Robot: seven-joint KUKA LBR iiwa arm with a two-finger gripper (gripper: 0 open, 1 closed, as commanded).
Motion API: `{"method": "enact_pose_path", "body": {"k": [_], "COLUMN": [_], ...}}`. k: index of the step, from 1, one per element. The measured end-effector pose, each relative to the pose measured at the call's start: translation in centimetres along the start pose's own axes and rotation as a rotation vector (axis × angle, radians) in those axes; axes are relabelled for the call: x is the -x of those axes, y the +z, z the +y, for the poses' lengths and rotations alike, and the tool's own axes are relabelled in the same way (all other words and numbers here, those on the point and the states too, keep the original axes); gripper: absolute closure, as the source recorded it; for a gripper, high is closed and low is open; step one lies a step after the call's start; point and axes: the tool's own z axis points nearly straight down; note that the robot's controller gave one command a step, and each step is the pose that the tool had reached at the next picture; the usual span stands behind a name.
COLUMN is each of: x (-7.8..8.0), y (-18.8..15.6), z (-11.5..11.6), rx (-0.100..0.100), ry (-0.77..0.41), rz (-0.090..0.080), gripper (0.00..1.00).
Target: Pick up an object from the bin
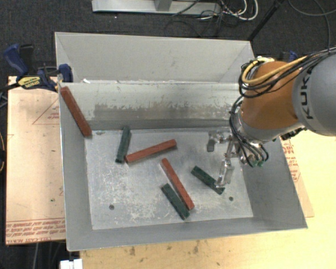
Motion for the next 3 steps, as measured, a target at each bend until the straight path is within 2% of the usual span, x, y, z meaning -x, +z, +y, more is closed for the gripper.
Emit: {"method": "enact_pose_path", "body": {"k": [1,2,3], "x": [0.1,-0.5,-0.8], "y": [-0.5,4.3,4.9], "z": [-0.1,-0.8,-0.4], "rx": [0.0,0.001,0.0], "ry": [-0.03,0.144,0.044], "rz": [-0.005,-0.003,-0.006], "gripper": [0.0,0.0,1.0]}}
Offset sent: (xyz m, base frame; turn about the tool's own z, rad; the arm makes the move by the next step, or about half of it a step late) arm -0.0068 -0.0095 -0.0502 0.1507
